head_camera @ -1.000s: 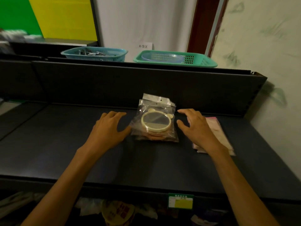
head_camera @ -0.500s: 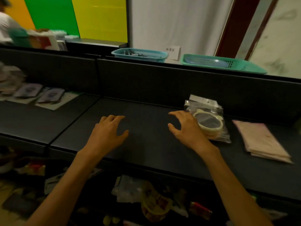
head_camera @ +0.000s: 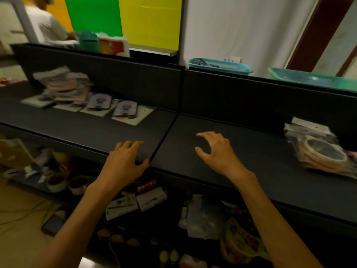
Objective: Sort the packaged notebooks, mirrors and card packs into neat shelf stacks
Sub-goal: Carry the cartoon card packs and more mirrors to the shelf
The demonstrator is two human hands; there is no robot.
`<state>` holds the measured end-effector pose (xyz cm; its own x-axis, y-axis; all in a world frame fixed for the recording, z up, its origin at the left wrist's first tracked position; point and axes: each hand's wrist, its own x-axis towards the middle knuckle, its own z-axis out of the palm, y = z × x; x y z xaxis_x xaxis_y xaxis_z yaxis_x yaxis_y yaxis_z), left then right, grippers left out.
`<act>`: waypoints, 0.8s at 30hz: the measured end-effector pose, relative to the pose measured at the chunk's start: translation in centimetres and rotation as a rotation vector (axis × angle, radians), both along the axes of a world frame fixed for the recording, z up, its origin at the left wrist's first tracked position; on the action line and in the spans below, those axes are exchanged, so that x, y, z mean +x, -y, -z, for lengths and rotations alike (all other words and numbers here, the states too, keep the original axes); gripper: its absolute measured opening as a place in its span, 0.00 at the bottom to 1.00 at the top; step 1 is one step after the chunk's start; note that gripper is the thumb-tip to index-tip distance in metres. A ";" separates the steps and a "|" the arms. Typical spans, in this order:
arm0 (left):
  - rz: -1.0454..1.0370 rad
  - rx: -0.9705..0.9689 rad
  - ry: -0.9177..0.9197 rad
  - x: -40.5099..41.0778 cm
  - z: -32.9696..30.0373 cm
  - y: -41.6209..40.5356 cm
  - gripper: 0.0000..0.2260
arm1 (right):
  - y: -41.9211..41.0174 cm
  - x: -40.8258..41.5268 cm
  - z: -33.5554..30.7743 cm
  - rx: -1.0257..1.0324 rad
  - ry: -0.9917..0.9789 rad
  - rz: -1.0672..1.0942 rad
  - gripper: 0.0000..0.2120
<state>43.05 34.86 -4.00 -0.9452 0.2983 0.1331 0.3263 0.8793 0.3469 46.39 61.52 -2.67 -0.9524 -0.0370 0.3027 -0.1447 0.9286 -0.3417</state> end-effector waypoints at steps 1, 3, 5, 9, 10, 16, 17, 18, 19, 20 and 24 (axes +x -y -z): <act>-0.016 0.001 -0.008 -0.4 0.0 1.1 0.29 | 1.2 -0.8 0.0 0.003 0.004 -0.012 0.22; -0.048 0.004 -0.022 -1.3 0.0 3.4 0.29 | 3.5 -2.5 0.1 0.008 0.022 -0.037 0.23; -0.076 0.012 -0.026 -2.3 0.1 5.7 0.29 | 5.7 -4.4 0.4 0.010 0.040 -0.055 0.23; -0.118 0.003 -0.036 -5.3 0.7 10.0 0.29 | 9.9 -8.6 1.0 0.019 0.068 -0.077 0.24; -0.123 -0.004 -0.040 -6.2 0.8 11.0 0.29 | 10.8 -9.7 1.2 0.020 0.072 -0.079 0.24; -0.125 -0.036 -0.021 -13.5 0.9 16.2 0.29 | 16.0 -16.5 1.6 0.025 0.097 -0.077 0.24; -0.123 -0.050 -0.010 -14.8 0.7 16.9 0.29 | 16.7 -17.4 1.4 0.019 0.096 -0.067 0.24; -0.121 -0.057 -0.009 -16.2 0.4 17.5 0.29 | 17.4 -18.3 1.2 0.009 0.088 -0.058 0.24; -0.120 -0.058 -0.016 -17.4 0.1 18.0 0.29 | 17.9 -19.2 1.0 0.002 0.084 -0.050 0.24; -0.121 -0.053 -0.024 -18.6 -0.2 18.5 0.29 | 18.4 -20.0 0.8 -0.005 0.089 -0.042 0.24; -0.075 -0.038 -0.056 -22.3 -1.0 19.4 0.29 | 19.7 -23.0 0.4 -0.021 0.106 0.011 0.25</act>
